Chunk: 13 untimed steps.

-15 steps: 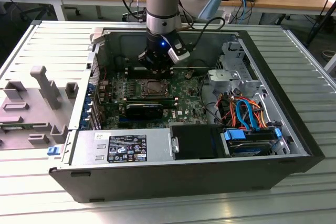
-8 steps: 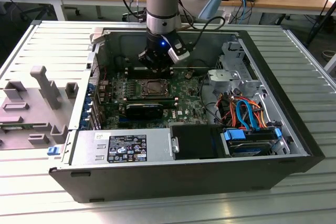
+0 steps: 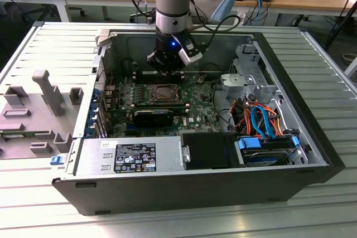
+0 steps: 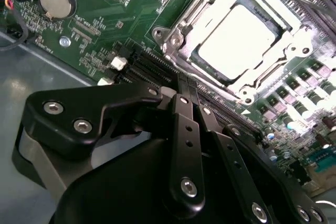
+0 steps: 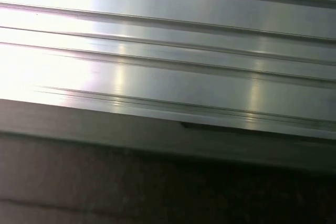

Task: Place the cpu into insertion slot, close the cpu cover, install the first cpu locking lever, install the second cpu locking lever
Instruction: 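Install the first cpu locking lever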

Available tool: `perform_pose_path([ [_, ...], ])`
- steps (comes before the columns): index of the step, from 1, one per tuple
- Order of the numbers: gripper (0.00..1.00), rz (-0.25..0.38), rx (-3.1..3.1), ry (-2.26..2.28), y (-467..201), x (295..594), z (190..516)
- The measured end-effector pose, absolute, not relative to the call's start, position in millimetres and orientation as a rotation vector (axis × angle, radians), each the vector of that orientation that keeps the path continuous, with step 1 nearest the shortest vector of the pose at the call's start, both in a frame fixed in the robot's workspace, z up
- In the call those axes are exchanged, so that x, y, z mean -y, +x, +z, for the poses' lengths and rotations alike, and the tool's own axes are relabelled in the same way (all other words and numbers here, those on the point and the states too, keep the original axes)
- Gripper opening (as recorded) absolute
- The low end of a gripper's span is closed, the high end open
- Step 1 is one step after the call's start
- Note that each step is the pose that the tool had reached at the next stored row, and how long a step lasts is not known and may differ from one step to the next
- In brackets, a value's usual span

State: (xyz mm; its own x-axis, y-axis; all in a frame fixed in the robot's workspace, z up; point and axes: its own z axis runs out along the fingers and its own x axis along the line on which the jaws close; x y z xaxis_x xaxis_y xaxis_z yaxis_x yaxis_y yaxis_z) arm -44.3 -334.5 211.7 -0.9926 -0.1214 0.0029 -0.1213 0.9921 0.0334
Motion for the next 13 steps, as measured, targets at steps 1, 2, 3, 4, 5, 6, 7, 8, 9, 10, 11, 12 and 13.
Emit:
perform_pose_path([
  [1, 0.11, -0.052, 3.130, 0.191, -44.3, 337.2, 211.8],
  [2, 0.11, -0.052, 3.130, 0.191, -44.3, 340.0, 211.8],
  [3, 0.11, -0.052, 3.130, 0.191, -44.3, 342.8, 211.8],
  [4, 0.11, -0.052, 3.130, 0.191, -44.3, 345.0, 211.8],
  [5, 0.11, -0.053, 3.131, 0.191, -44.3, 349.4, 211.7],
  [6, 0.11, -0.052, 3.130, 0.191, -44.3, 353.5, 211.8],
  [7, 0.11, -0.052, 3.130, 0.191, -44.3, 355.9, 211.8],
  [8, 0.11, -0.052, 3.130, 0.191, -44.3, 358.7, 211.8],
  [9, 0.11, -0.052, 3.130, 0.191, -44.3, 361.0, 211.7],
  [10, 0.11, -0.052, 3.130, 0.191, -44.3, 364.5, 211.8],
  [11, 0.11, -0.052, 3.130, 0.191, -44.3, 366.6, 211.8],
  [12, 0.11, -0.052, 3.130, 0.191, -44.3, 368.2, 211.8],
  [13, 0.11, -0.052, 3.130, 0.191, -44.3, 369.6, 211.9],
])
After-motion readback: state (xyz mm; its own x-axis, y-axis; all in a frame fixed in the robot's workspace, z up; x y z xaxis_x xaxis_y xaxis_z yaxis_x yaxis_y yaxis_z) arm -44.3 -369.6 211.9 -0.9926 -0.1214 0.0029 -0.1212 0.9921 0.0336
